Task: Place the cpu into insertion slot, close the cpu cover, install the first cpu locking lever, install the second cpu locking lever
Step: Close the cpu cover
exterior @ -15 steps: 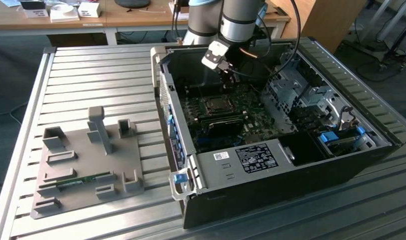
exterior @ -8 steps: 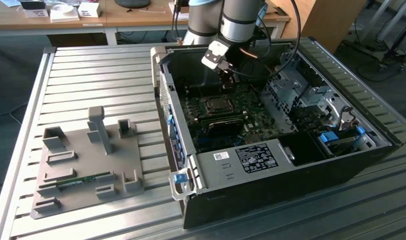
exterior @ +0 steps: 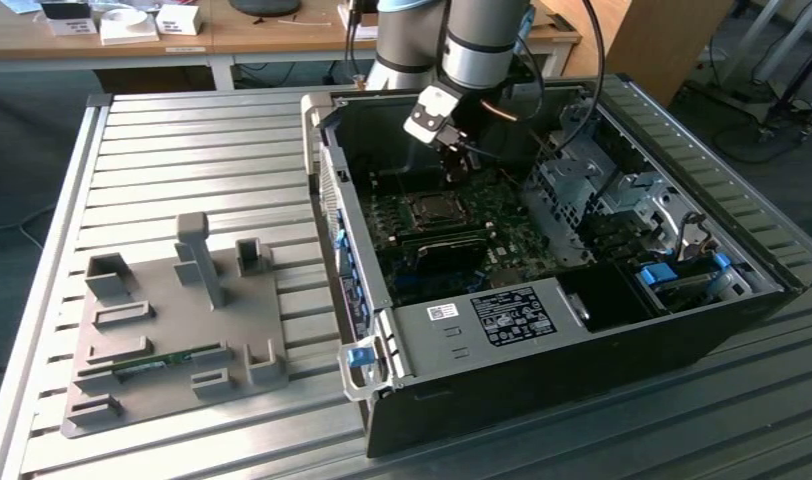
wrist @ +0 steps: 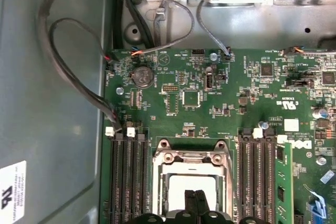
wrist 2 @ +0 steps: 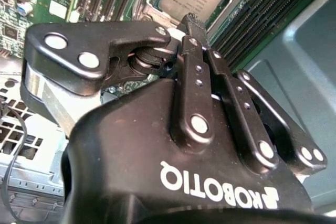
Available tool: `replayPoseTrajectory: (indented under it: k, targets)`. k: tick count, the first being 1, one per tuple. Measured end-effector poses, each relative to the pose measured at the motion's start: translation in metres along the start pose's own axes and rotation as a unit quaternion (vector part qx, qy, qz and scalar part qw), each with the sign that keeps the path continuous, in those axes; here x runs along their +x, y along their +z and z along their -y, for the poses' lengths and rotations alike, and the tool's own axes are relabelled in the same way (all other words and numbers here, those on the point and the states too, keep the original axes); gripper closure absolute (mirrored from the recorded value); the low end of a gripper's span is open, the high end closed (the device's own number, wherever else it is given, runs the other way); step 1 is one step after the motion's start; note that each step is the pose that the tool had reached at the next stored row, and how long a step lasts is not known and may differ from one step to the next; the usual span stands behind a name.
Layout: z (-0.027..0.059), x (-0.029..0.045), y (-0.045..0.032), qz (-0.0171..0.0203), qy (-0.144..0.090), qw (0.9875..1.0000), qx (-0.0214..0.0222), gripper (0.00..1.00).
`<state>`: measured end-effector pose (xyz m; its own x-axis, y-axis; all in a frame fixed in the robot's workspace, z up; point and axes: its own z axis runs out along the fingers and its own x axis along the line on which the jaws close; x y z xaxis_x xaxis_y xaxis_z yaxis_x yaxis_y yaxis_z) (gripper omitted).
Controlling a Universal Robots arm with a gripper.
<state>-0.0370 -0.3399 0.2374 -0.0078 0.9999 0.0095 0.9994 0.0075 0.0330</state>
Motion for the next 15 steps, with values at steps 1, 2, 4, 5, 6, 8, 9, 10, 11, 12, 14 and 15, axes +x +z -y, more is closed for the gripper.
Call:
replayPoseTrajectory:
  k: [1,2,4,5,6,8,9,10,11,12,14,15]
  targets:
    - [0.0005,-0.0009,0.0001,0.0001,0.0,1.0,0.0,0.89]
    - [0.001,-0.0017,0.0004,0.0,0.0,1.0,0.0,0.89]
    - [0.0024,-0.0026,0.0008,0.0,0.0,1.0,-0.0001,0.89]
    - [0.0032,-0.0027,0.001,-0.0001,0.0,1.0,-0.0002,0.89]
    - [0.0046,-0.0027,0.0012,-0.0001,0.0,1.0,-0.0003,0.89]
    - [0.0074,-0.0027,0.0015,0.0001,0.0,1.0,-0.0004,0.89]
    - [0.008,-0.0028,0.0016,0.0001,0.0,1.0,-0.0004,0.89]
    - [0.0084,-0.0028,0.0017,0.0002,0.0,1.0,-0.0004,0.89]
    - [0.009,-0.0028,0.0018,0.0001,0.0,1.0,-0.0004,0.89]
    - [0.0097,-0.0028,0.002,0.0001,0.0,1.0,-0.0004,0.89]
    - [0.0108,-0.0027,0.0021,0.0001,0.0,1.0,-0.0004,0.89]
    - [0.011,-0.0027,0.0022,0.0001,0.0,1.0,-0.0004,0.89]
